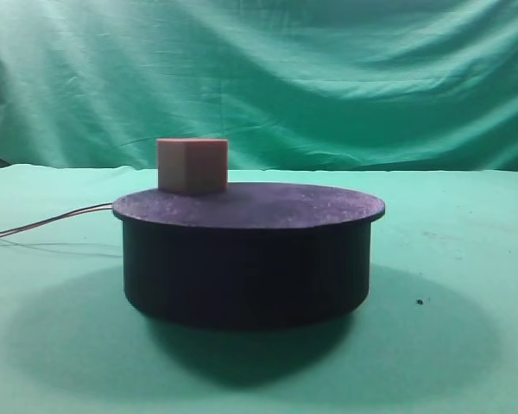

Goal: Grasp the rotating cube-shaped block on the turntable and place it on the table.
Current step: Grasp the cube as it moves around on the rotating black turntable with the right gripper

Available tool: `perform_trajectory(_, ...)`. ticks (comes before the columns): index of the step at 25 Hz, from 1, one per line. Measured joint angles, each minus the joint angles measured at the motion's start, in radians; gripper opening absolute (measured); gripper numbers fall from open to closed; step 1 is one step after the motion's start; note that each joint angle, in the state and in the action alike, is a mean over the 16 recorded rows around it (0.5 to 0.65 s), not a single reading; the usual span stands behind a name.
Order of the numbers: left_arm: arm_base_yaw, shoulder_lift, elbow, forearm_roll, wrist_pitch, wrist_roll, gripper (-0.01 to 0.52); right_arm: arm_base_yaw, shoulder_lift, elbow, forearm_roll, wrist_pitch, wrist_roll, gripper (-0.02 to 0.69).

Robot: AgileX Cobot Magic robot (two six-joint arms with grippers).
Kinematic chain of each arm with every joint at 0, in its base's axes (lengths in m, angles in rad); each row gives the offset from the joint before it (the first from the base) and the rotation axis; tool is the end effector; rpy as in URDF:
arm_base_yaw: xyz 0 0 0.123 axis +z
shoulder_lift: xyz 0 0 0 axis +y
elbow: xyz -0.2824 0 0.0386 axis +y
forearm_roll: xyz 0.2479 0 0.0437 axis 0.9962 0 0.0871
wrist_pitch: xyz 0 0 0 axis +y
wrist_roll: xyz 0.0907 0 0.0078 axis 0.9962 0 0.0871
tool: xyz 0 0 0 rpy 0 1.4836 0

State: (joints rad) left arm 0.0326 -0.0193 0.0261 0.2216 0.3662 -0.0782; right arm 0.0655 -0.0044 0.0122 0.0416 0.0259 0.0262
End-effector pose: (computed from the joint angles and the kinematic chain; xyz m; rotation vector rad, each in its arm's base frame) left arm 0.0521 0.0089 0.1732 0.0343 1.8512 0.1856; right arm 0.0564 0.0038 0.2069 0.0009 1.5182 0.1075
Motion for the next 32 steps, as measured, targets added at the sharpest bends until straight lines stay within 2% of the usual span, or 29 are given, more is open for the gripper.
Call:
perform_trajectory(3,0.000,0.000,0.000,0.000,0.000,0.000,0.000,0.000,0.027,-0.044,0.022,-0.039,0.019,0.000)
perform_trajectory(6,0.000,0.000,0.000,0.000,0.000,0.000,0.000,0.000,0.087,-0.113,0.042,0.003,0.030,0.000)
perform_trajectory(16,0.000,0.000,0.000,0.000,0.000,0.000,0.000,0.021,0.408,-0.375,0.062,0.420,0.005,0.000)
perform_trajectory(21,0.000,0.000,0.000,0.000,0.000,0.000,0.000,0.055,0.581,-0.450,0.070,0.563,-0.022,0.000)
perform_trajectory(27,0.000,0.000,0.000,0.000,0.000,0.000,0.000,0.179,0.799,-0.532,0.072,0.653,-0.047,0.000)
perform_trajectory(32,0.000,0.000,0.000,0.000,0.000,0.000,0.000,0.340,1.016,-0.640,0.044,0.722,0.003,0.002)
